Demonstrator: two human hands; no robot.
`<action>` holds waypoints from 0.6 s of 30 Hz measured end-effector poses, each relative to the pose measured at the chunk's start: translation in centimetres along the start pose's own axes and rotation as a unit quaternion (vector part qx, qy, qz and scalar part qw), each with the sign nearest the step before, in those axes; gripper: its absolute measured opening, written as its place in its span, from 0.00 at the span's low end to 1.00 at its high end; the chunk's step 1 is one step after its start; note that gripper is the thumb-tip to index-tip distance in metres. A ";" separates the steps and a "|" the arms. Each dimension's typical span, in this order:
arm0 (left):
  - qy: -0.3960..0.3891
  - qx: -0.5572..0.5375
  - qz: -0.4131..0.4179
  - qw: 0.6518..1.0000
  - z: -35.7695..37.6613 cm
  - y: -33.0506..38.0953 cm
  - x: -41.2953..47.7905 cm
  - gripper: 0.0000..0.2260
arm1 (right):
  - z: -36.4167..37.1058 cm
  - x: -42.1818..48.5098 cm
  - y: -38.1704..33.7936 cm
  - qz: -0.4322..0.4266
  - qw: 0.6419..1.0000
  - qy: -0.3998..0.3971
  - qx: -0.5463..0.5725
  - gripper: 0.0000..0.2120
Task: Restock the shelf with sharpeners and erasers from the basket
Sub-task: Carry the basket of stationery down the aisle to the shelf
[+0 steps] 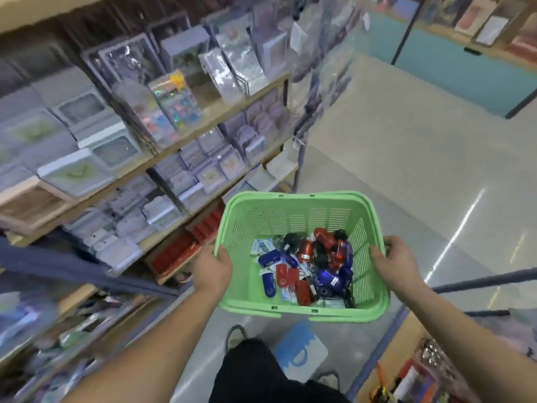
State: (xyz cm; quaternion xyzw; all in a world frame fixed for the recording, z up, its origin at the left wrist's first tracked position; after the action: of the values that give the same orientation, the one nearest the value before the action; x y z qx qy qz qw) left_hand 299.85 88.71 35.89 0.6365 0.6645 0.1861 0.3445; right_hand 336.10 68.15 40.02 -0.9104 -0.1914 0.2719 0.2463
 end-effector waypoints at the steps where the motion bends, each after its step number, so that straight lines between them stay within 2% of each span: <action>1: 0.009 -0.003 -0.019 1.000 -0.2 -0.9 0.2 0.13 | 0.7 0.9 -1.0 -0.007 1.000 -0.013 -0.010 0.10; 6: 0.052 0.005 -0.078 0.996 -1.1 -5.2 2.2 0.12 | 6.2 5.2 -5.9 -0.044 0.993 -0.084 -0.075 0.08; 13: -0.011 0.074 -0.158 0.985 1.0 -9.9 5.6 0.14 | 12.9 12.0 -9.2 -0.065 0.963 -0.158 -0.210 0.11; 18: -0.065 0.135 -0.189 0.970 6.2 -9.9 7.3 0.16 | 15.1 19.9 -8.9 -0.091 0.936 -0.203 -0.271 0.13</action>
State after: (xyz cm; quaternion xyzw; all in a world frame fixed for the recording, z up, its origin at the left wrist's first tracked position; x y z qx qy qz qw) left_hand 297.44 93.44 23.17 0.5508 0.7677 -0.0157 0.3271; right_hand 340.80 90.17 25.92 -0.8466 -0.3857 0.3655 -0.0303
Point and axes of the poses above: each hand's wrist, its own x-axis towards the middle knuckle, its own z-axis out of the palm, y = z × x, the point moved 7 cm from there along x, towards the middle knuckle, and after that the axes turned 6 degrees about z, right-handed, at the moved point
